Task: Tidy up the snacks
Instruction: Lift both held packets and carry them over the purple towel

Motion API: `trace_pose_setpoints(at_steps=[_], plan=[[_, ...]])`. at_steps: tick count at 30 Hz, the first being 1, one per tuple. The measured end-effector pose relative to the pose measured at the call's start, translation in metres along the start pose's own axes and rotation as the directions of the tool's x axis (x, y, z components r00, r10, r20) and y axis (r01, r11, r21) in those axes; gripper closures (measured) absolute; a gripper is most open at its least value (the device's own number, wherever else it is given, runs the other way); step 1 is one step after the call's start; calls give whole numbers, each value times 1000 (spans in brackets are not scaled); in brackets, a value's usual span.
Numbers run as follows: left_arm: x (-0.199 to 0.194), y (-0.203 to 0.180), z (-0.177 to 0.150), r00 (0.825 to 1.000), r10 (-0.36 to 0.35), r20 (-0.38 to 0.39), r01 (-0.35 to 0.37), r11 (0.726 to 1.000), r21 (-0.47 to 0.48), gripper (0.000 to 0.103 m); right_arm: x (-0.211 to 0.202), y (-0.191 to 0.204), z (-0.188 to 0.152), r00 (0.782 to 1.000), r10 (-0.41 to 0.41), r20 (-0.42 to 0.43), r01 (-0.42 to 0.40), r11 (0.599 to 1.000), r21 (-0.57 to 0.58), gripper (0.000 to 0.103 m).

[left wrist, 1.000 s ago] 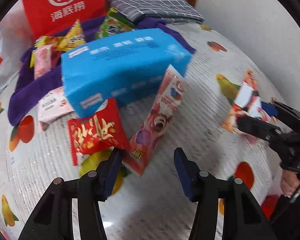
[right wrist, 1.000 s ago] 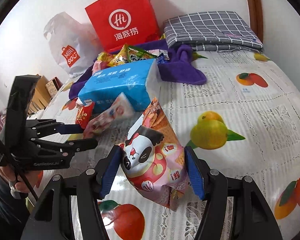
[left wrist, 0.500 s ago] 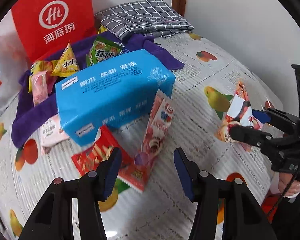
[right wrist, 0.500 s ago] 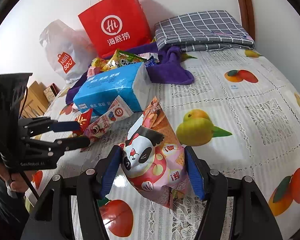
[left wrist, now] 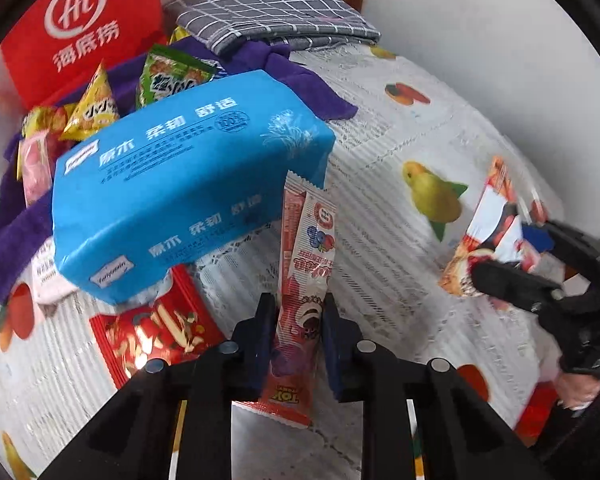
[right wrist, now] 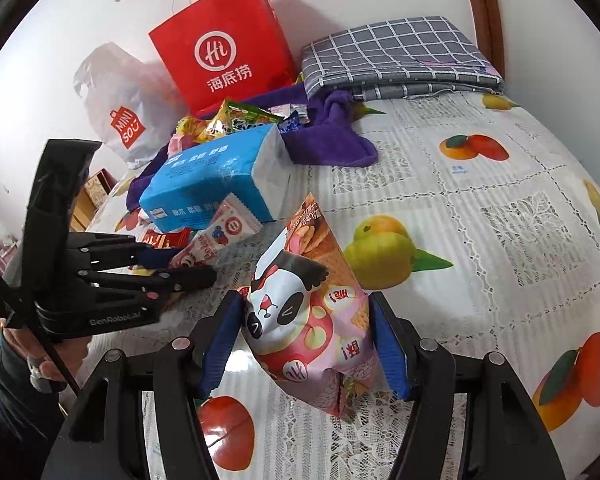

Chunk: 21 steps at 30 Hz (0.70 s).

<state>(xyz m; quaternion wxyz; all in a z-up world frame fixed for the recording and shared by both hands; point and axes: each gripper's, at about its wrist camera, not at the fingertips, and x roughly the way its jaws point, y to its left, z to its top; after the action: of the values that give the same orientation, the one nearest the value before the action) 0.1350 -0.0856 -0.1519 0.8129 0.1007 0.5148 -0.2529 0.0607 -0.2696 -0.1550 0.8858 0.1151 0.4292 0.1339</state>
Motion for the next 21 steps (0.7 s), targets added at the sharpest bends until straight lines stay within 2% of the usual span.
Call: trace_pose_setpoints(at_steps=[11,21], plan=[[-54,21,-7,990,-100,104,112,987,-117,82,-16,15,6,1000,-13,27,13,1000,-20,42],[-90,34,2,984,-22,177,50,987,-153,82,-26,38,34,998,-24,60,29,997,-77,42]])
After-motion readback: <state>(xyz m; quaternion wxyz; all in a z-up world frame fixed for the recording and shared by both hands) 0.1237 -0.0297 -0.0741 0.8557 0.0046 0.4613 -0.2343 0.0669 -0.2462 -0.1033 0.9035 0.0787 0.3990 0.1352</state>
